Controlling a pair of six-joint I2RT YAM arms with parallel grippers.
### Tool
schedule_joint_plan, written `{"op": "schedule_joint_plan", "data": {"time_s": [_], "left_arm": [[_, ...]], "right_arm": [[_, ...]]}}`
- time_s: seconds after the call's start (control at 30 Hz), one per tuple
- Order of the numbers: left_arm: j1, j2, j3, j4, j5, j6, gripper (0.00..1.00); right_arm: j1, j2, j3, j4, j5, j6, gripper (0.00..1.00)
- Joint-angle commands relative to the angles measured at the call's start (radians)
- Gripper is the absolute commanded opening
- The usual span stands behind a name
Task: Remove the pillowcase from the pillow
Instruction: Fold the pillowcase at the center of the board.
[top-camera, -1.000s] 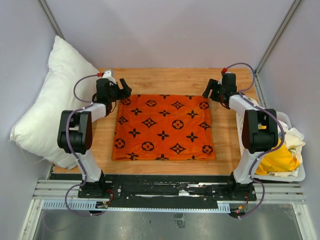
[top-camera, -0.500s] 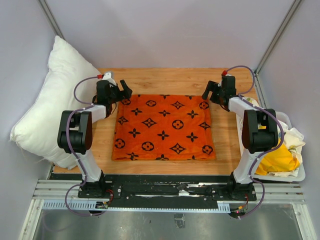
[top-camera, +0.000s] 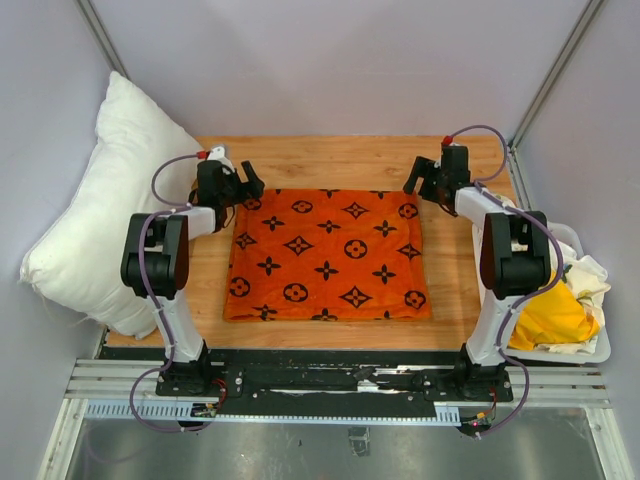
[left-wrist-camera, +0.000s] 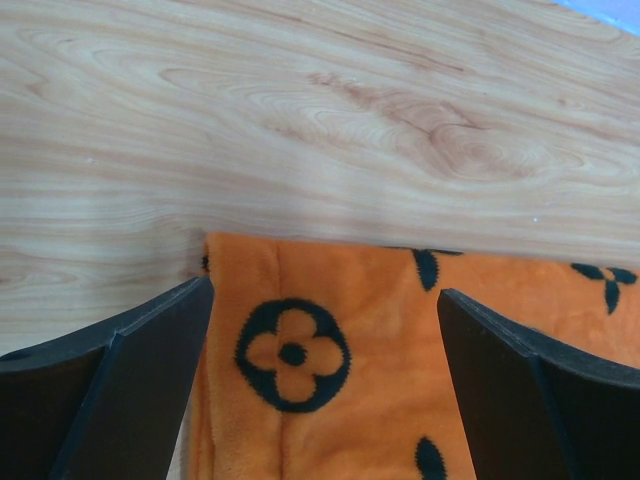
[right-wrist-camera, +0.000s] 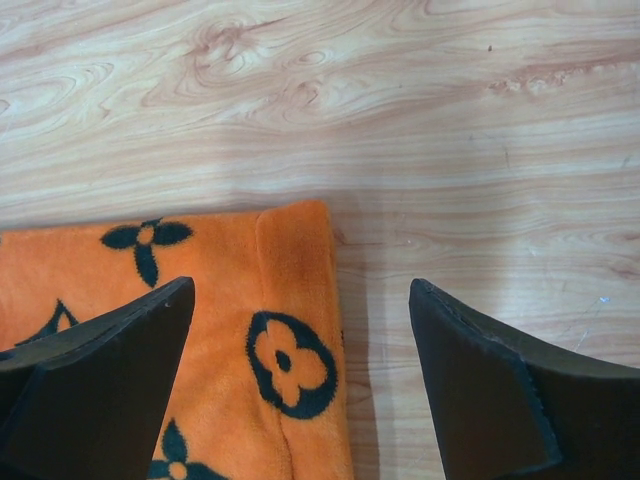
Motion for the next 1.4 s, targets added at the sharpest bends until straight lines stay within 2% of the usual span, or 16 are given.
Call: {"op": "schedule_joint_plan", "data": {"time_s": [0.0,0.13,0.27,0.4,0.67,0.9,1.0,1.13,1.3,1.37], "left_arm": [[0.005,0.003,0.038,-0.03,-0.097,0.013,0.99],[0.013,-0.005,0.05,-0.082,-0.13,0.011,0.96],[0.042,0.037,0.11,-0.167,-0.057,-0.025,0.89],[0.058,0.056,0.113,-0.173,-0.021,-0.037,0.85],[0.061,0.062,0.114,-0.181,-0.007,-0.031,0.84],[0.065,0.069,0.117,-0.184,-0.004,-0.031,0.84],[0.066,0.079,0.123,-0.186,-0.001,-0.031,0.84],[0.066,0.083,0.128,-0.188,0.0,-0.03,0.84],[0.068,0.088,0.133,-0.191,0.005,-0.031,0.84],[0.069,0.089,0.135,-0.193,0.009,-0.031,0.84]], "right_arm": [[-0.006,0.04,0.046,-0.038,0.03,-0.024,0.87],[-0.002,0.053,0.04,-0.052,0.036,-0.026,0.81],[0.003,0.059,0.037,-0.06,0.045,-0.028,0.76],[0.003,0.087,0.062,-0.068,0.054,-0.038,0.67],[0.003,0.149,0.108,-0.093,0.024,-0.057,0.6],[0.009,0.199,0.137,-0.119,-0.002,-0.063,0.58],[0.009,0.208,0.14,-0.122,-0.002,-0.064,0.53],[0.009,0.202,0.14,-0.121,-0.007,-0.063,0.37],[0.009,0.186,0.139,-0.121,-0.01,-0.057,0.06],[0.009,0.177,0.136,-0.12,-0.007,-0.055,0.01]]}}
